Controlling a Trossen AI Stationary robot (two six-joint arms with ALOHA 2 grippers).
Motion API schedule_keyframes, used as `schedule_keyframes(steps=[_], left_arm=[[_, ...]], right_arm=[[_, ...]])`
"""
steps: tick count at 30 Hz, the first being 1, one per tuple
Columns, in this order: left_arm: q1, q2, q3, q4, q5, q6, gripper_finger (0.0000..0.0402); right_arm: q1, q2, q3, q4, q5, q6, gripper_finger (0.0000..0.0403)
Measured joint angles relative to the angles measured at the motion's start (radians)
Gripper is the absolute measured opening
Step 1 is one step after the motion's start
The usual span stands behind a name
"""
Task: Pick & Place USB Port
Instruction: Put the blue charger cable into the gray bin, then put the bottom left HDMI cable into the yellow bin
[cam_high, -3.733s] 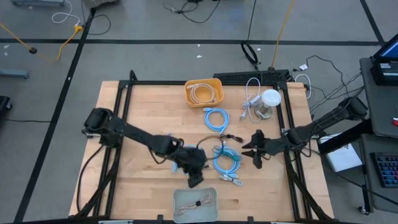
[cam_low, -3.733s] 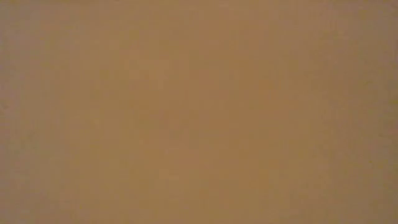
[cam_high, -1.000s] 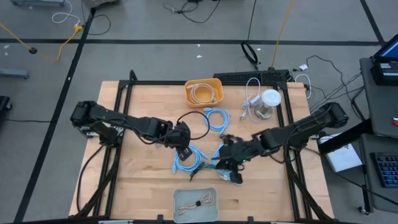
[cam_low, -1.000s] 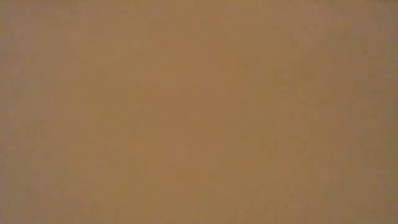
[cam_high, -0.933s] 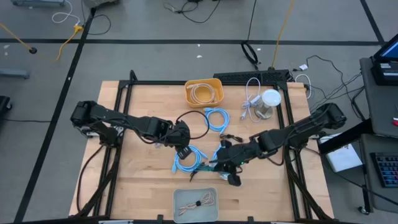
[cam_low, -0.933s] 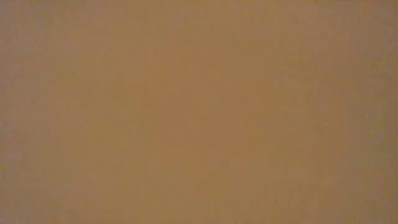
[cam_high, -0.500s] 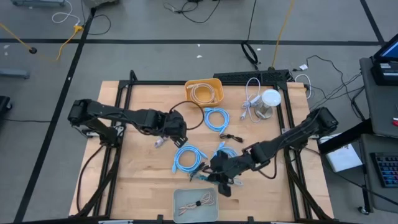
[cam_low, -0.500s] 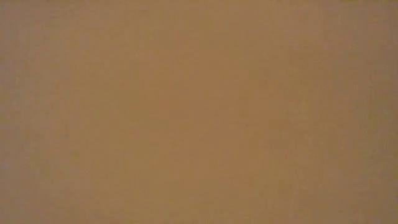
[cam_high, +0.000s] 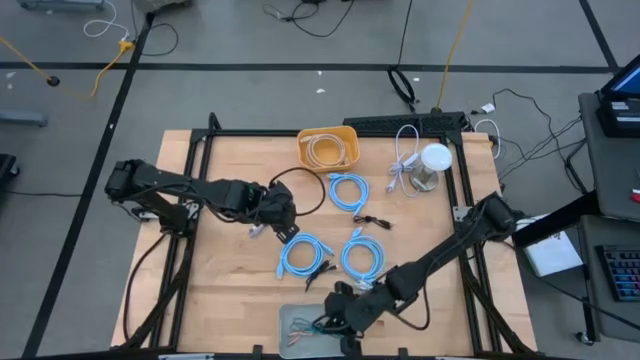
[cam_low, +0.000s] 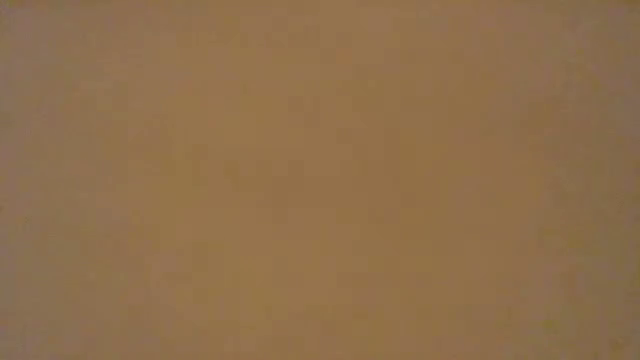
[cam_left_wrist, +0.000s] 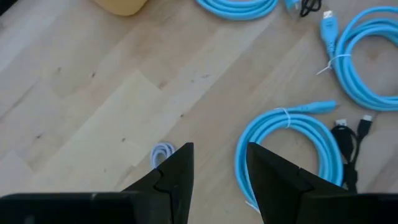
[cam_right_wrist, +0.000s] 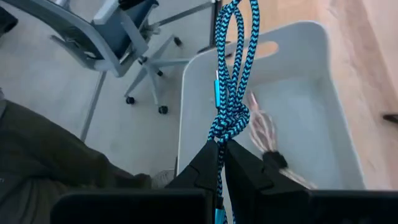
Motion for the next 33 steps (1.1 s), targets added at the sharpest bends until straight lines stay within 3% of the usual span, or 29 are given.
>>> schedule_keyframes(steps=[18,33], left_arm=[[-0.054,-0.002,0.0,-0.008,-0.002,-0.025,0.0152],[-0.053,-0.002,0.0,-0.027,-0.002,-0.01,0.0152]], right_arm=[[-0.047,0.037,0.021,-0.119,-0.053,-0.083,0.0018],[-0.059,0.036,0.021,-0.057,-0.051,-0.075,0.0113]])
